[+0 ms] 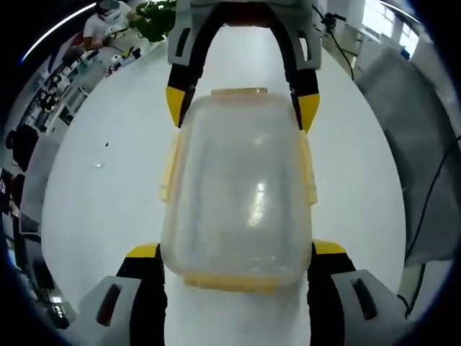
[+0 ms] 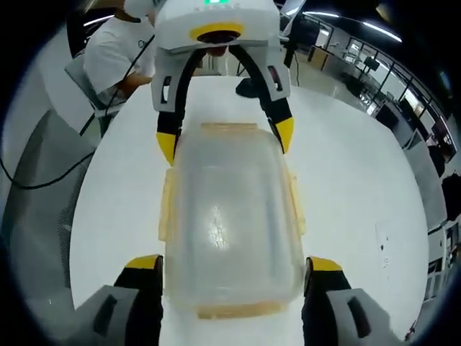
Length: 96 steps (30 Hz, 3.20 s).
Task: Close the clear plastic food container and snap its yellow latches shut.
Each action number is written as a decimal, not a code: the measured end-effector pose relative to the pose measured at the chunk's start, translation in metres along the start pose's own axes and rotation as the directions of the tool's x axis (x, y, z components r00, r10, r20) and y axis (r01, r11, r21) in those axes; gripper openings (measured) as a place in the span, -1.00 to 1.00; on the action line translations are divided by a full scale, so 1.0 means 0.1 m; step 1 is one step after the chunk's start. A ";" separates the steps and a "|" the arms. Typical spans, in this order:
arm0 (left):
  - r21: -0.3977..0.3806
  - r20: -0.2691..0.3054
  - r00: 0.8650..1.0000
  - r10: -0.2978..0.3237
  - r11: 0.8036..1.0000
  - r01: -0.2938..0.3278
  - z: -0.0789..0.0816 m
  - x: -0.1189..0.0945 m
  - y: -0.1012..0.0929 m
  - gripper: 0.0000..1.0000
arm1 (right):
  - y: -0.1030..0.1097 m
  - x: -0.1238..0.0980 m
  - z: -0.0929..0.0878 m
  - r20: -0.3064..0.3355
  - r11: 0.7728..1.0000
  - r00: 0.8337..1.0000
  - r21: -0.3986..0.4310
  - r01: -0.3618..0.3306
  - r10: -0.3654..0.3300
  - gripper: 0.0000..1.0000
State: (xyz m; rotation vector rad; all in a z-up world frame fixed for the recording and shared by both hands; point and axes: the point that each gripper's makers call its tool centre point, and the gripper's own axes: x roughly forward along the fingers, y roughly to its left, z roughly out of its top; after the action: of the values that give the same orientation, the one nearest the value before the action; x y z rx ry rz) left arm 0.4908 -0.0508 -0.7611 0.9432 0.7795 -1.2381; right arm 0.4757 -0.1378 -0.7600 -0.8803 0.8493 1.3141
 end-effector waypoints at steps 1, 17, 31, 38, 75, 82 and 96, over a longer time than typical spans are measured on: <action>-0.039 0.013 1.000 0.028 0.999 -0.027 0.02 -0.01 0.03 0.98 | 0.01 0.00 0.03 0.012 0.999 1.000 0.047 0.007 -0.008 0.95; -0.202 0.076 0.992 0.103 0.976 -0.086 0.09 -0.37 -0.03 0.98 | 0.16 -0.23 0.10 0.061 0.988 0.996 0.140 0.060 -0.069 0.98; -0.370 0.159 0.972 0.172 0.923 -0.103 0.17 -0.55 -0.31 0.98 | 0.29 -0.48 0.05 0.124 0.945 0.978 0.301 0.125 -0.168 0.98; -0.421 0.181 0.958 0.221 0.898 -0.128 0.20 -0.69 -0.43 0.98 | 0.44 -0.63 -0.03 0.169 0.918 0.963 0.375 0.132 -0.208 0.98; -0.709 0.204 0.877 0.435 0.684 -0.174 -0.03 -1.22 -1.75 0.98 | 1.66 -1.42 -0.69 0.313 0.754 0.833 0.633 0.175 -0.456 0.98; -0.695 0.195 0.877 0.440 0.693 -0.193 -0.06 -1.27 -2.06 0.98 | 1.91 -1.50 -0.72 0.324 0.747 0.818 0.640 0.182 -0.476 0.98; -0.750 0.191 0.861 0.471 0.636 -0.182 -0.09 -1.29 -2.18 0.98 | 2.10 -1.56 -0.80 0.335 0.700 0.790 0.696 0.159 -0.513 0.98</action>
State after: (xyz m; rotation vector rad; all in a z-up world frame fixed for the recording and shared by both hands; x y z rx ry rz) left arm 0.2533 -0.0030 -0.6852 0.1648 0.6519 -0.6393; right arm 0.2534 -0.2662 -0.6654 -0.1019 0.5900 0.7555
